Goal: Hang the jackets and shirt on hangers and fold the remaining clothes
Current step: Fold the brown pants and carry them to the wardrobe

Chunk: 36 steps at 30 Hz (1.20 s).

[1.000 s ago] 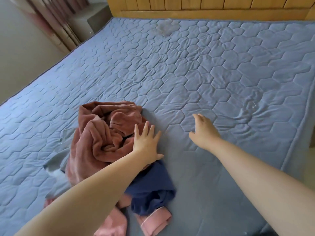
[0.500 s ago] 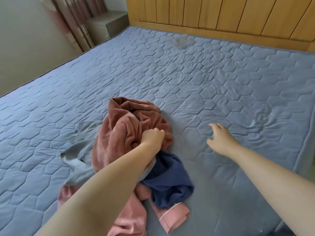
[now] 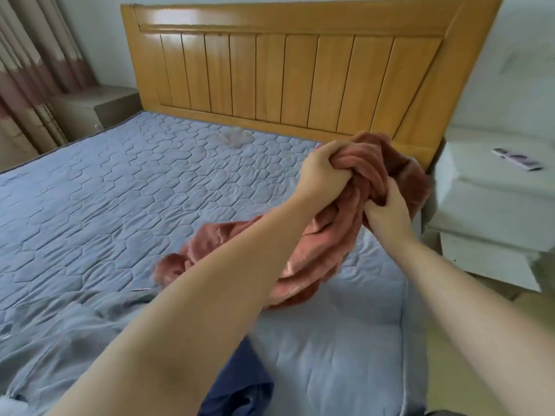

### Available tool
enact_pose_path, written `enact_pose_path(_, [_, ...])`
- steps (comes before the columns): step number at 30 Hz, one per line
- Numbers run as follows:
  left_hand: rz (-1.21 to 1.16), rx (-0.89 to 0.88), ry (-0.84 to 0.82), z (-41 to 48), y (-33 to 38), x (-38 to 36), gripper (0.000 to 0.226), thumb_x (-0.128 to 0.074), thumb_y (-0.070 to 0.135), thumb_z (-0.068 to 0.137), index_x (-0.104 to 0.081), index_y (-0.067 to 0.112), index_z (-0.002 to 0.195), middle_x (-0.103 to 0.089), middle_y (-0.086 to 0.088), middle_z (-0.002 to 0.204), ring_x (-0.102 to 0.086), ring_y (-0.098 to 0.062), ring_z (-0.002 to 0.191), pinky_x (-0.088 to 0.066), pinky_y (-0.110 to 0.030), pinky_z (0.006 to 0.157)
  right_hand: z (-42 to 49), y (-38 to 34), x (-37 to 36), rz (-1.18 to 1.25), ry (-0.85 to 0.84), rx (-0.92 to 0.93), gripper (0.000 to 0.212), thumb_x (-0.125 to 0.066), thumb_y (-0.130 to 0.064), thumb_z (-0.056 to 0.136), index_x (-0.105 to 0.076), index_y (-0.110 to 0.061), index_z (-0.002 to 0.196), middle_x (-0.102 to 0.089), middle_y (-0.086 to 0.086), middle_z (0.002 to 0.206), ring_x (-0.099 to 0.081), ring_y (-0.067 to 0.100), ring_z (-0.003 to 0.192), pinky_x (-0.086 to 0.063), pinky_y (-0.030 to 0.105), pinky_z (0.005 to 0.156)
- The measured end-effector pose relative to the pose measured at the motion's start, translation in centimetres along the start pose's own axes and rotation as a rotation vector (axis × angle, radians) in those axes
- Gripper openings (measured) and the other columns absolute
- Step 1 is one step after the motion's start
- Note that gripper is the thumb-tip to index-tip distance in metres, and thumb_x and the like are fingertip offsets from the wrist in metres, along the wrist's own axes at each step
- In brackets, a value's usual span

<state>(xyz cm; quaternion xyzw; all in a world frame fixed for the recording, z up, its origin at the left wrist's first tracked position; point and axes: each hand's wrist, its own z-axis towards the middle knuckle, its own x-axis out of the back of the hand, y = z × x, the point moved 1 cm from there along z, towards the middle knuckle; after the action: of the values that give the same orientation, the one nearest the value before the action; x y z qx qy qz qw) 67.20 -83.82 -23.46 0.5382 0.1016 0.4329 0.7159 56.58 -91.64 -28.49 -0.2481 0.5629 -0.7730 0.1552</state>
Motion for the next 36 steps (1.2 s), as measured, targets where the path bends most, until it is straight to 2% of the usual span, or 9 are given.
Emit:
enact_pose_path(4, [0.128, 0.184, -0.472, 0.7, -3.5, -1.6, 0.081, -0.069, 0.016, 0.084, -0.023, 0.02, 0.151, -0.048, -0.008, 0.138, -0.051, -0.022, 0.123, -0.041, -0.029, 0.103, 0.7, 2.5, 4.8, -0.421, -0.121, -0.195, 0.058, -0.06, -0.018, 0.087, -0.04, -0.019, 0.141, -0.056, 0.0, 0.12, -0.053, 0.022, 0.115, -0.037, 0.024, 0.088])
enact_pose_path(7, [0.593, 0.326, -0.633, -3.1, -10.3, -1.8, 0.091, -0.064, 0.04, 0.087, -0.004, 0.024, 0.153, -0.015, -0.008, 0.158, -0.017, -0.029, 0.144, -0.021, -0.043, 0.114, -1.9, 7.0, 6.2, -0.54, -0.272, -0.394, 0.072, -0.058, -0.022, 0.09, -0.021, -0.013, 0.15, -0.039, 0.006, 0.148, -0.04, 0.024, 0.134, -0.03, 0.027, 0.104])
enact_pose_path(11, [0.944, 0.521, -0.758, -8.3, -16.7, -0.4, 0.099, -0.063, 0.054, 0.082, 0.005, 0.035, 0.152, 0.005, -0.002, 0.161, 0.003, -0.032, 0.147, -0.009, -0.061, 0.112, -4.9, 9.6, 5.2, -0.532, -0.335, -0.444, 0.065, -0.057, -0.02, 0.091, -0.026, -0.009, 0.147, -0.04, 0.002, 0.144, -0.037, 0.022, 0.135, -0.028, 0.023, 0.101])
enact_pose_path(14, [0.978, 0.562, -0.8, -10.9, -18.4, -0.5, 0.099, -0.064, 0.048, 0.082, 0.007, 0.039, 0.151, 0.012, -0.001, 0.16, 0.009, -0.031, 0.147, -0.005, -0.061, 0.114, -6.1, 10.6, 3.0, -0.464, -0.378, -0.395, 0.043, -0.061, -0.02, 0.091, -0.042, -0.012, 0.128, -0.044, -0.008, 0.129, -0.042, 0.01, 0.125, -0.028, 0.007, 0.092])
enact_pose_path(19, [1.031, 0.471, -0.763, -11.6, -18.7, -3.6, 0.11, -0.069, 0.057, 0.075, 0.011, 0.041, 0.149, 0.018, -0.001, 0.159, 0.016, -0.029, 0.146, -0.003, -0.067, 0.11, -6.3, 14.7, 1.9, -0.534, -0.432, -0.327, 0.087, -0.064, -0.028, 0.073, -0.02, -0.029, 0.149, -0.031, 0.0, 0.151, -0.031, 0.025, 0.139, -0.031, 0.04, 0.113])
enact_pose_path(25, [1.252, 0.645, -0.74, -12.7, -22.8, -1.2, 0.117, -0.072, 0.038, 0.076, 0.022, 0.042, 0.146, 0.014, -0.005, 0.159, 0.009, -0.035, 0.146, -0.008, -0.071, 0.106, -7.8, 16.7, 2.9, -0.803, -0.523, -0.137, 0.091, -0.067, -0.027, 0.078, -0.014, -0.031, 0.152, -0.015, 0.007, 0.156, -0.018, 0.028, 0.143, -0.025, 0.037, 0.114])
enact_pose_path(30, [1.198, 0.473, -0.669, -15.3, -26.0, 2.2, 0.071, -0.053, 0.016, 0.086, -0.021, 0.027, 0.148, -0.054, -0.006, 0.127, -0.052, -0.029, 0.115, -0.047, -0.041, 0.088, -9.4, 18.0, 0.2, -1.054, -0.593, 0.161, 0.096, -0.068, -0.037, 0.078, -0.01, -0.023, 0.153, 0.006, 0.004, 0.16, 0.0, 0.021, 0.147, -0.013, 0.046, 0.118])
enact_pose_path(33, [1.097, 0.379, -0.554, -15.4, -24.7, 0.6, 0.036, -0.05, 0.015, 0.086, -0.054, 0.021, 0.121, -0.066, -0.005, 0.112, -0.06, -0.032, 0.102, -0.046, -0.036, 0.079, -10.2, 18.2, -0.9, -1.083, -0.603, 0.106, 0.1, -0.067, -0.043, 0.079, -0.001, -0.025, 0.153, 0.015, 0.005, 0.159, 0.009, 0.021, 0.147, -0.001, 0.046, 0.119])
enact_pose_path(36, [0.677, 0.385, -0.567, -14.8, -22.1, -1.5, 0.017, -0.059, 0.016, 0.081, -0.067, 0.013, 0.096, -0.069, -0.007, 0.093, -0.062, -0.032, 0.09, -0.044, -0.032, 0.072, -10.0, 18.2, -1.1, -1.12, -0.622, 0.137, 0.108, -0.073, -0.041, 0.074, -0.001, -0.023, 0.153, 0.014, 0.007, 0.159, 0.009, 0.023, 0.147, 0.001, 0.048, 0.117])
